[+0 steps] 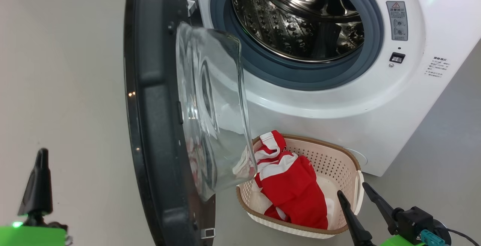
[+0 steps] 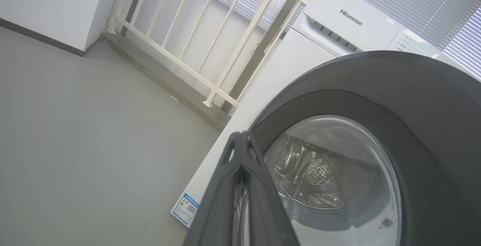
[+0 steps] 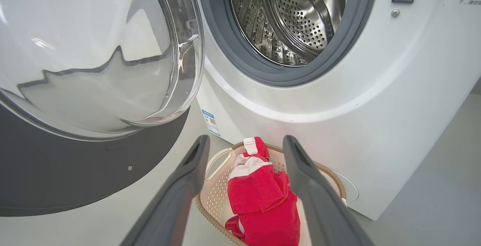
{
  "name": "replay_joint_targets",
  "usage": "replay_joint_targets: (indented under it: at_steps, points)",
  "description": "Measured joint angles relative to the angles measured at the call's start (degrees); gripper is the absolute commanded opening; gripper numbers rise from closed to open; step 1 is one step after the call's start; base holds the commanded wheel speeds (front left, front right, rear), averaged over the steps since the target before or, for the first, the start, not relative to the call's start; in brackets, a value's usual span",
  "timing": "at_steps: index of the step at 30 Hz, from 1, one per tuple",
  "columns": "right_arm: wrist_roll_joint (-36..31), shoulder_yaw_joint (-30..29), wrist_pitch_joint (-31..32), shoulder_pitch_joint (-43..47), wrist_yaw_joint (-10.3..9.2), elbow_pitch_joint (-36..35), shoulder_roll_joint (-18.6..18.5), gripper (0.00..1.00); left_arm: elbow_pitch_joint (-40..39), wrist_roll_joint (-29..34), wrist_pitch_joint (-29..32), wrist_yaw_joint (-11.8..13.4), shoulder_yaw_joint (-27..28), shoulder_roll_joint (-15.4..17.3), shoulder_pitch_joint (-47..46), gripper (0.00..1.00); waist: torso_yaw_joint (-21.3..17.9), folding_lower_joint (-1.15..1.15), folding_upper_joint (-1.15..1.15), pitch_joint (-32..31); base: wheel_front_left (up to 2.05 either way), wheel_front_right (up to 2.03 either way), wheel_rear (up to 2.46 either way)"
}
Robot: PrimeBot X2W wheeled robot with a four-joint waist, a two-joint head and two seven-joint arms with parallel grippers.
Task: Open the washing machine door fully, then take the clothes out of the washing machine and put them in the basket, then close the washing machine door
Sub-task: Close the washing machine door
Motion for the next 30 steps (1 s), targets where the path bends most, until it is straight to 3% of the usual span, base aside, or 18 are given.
replay_joint_targets:
  at_steps: [6, 12, 18, 30]
  points:
    - [0.00, -0.01, 0.00, -0.01, 0.00, 0.02, 0.01, 1.00, -3.61, -19.57, 9.40, 0.00, -1.46, 6.61, -1.08, 0.00, 0.10, 0.00, 0.00, 0.19, 0.00, 0.00, 0.00]
    - [0.00, 0.01, 0.00, -0.01, 0.00, 0.02, 0.00, 1.00, -5.84, -31.51, 19.34, 0.00, -3.28, 11.18, -1.05, 0.00, -0.20, 0.00, 0.00, 0.49, 0.00, 0.00, 0.00]
    - [0.00, -0.04, 0.00, -0.03, 0.00, 0.01, -0.01, 1.00, -8.27, -37.15, 27.44, 0.00, -5.37, 14.26, -0.90, 0.00, -0.45, 0.00, 0.00, 1.08, 0.00, 0.00, 0.00]
    - [0.00, -0.23, 0.00, -0.08, 0.00, -0.04, 0.00, 1.00, -14.68, -42.41, 35.40, 0.00, -5.92, 14.69, -0.73, 0.00, -1.91, 0.00, 0.00, 1.97, 0.00, 0.00, 0.00]
